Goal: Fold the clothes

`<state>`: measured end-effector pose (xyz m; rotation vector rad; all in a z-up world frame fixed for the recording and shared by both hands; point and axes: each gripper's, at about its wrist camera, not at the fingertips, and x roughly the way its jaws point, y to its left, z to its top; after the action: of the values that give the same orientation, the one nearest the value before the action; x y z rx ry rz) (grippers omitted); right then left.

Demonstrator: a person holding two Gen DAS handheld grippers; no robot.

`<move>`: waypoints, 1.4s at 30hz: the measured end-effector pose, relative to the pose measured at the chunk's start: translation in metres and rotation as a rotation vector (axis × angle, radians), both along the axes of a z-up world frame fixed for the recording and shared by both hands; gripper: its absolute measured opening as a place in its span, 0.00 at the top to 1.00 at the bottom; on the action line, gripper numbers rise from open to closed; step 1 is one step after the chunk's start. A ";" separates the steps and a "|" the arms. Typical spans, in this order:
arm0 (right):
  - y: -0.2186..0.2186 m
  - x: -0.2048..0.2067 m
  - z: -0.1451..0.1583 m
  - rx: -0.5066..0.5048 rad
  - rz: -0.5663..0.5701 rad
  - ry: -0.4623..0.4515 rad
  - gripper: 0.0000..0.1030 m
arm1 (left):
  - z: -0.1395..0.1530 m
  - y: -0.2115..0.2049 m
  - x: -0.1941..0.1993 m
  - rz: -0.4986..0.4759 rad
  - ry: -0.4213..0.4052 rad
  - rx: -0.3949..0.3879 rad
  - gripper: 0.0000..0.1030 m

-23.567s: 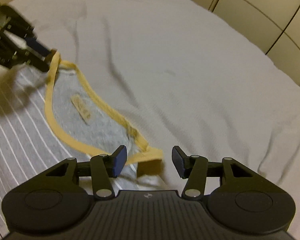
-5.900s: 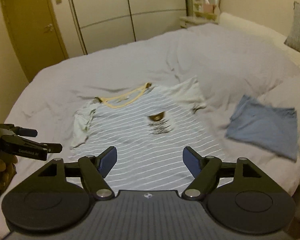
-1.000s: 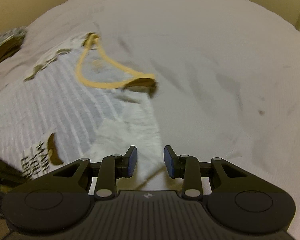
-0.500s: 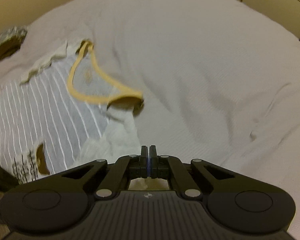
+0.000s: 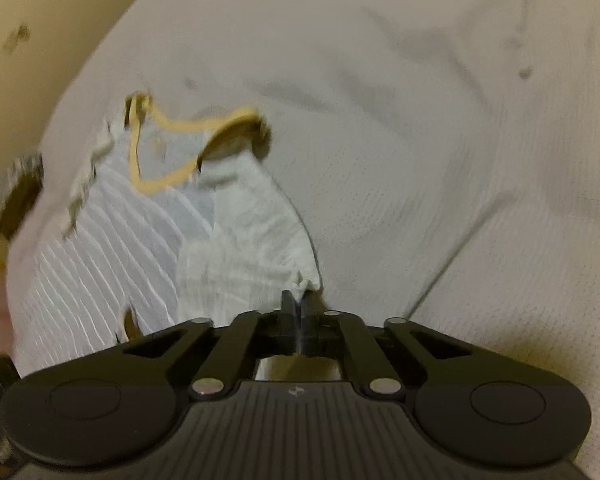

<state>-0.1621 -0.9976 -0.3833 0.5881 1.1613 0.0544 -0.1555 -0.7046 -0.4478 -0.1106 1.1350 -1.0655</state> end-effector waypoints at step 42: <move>0.200 -0.086 0.042 -0.419 -0.076 -0.080 0.65 | 0.019 -0.097 0.140 -0.119 0.002 -0.039 1.00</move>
<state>-0.2482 -0.7974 -0.3411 0.2550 1.0327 -0.2251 -0.0156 -0.8014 -0.4293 -0.0760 1.1341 -1.1934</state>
